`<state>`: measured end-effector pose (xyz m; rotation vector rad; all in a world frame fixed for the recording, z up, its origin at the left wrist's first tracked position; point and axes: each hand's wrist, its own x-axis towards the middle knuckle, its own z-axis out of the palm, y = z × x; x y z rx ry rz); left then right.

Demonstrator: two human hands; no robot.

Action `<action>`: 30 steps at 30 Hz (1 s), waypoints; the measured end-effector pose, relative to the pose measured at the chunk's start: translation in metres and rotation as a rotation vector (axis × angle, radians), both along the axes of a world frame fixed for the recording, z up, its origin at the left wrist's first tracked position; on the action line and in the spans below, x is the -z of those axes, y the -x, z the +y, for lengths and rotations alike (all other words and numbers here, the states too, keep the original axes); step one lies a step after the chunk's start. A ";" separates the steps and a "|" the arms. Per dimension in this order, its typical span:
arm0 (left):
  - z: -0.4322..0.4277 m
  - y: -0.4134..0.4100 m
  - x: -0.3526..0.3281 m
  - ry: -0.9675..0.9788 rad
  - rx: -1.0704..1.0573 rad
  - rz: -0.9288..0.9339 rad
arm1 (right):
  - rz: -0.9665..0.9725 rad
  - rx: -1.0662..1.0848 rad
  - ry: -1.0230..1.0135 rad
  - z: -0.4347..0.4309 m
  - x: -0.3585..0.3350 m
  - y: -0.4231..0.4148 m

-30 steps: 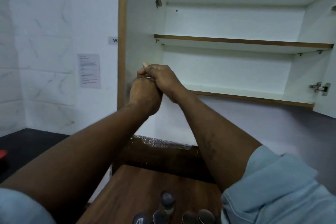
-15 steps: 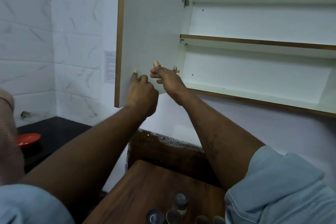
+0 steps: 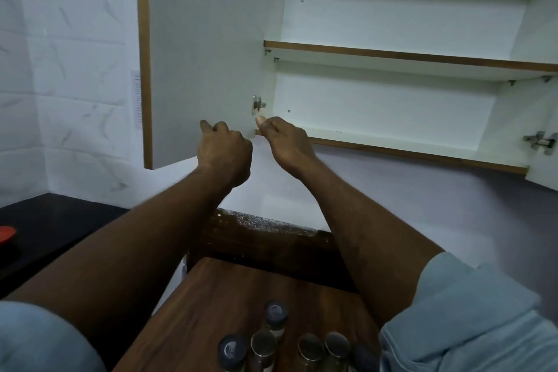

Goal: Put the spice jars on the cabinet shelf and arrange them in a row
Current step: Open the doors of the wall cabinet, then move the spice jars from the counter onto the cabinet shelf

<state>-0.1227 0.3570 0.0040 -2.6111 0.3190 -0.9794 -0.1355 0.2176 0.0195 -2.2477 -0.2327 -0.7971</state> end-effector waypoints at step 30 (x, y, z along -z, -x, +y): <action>-0.290 0.060 0.219 0.106 0.814 0.595 | 0.553 0.677 0.337 -0.290 0.238 0.164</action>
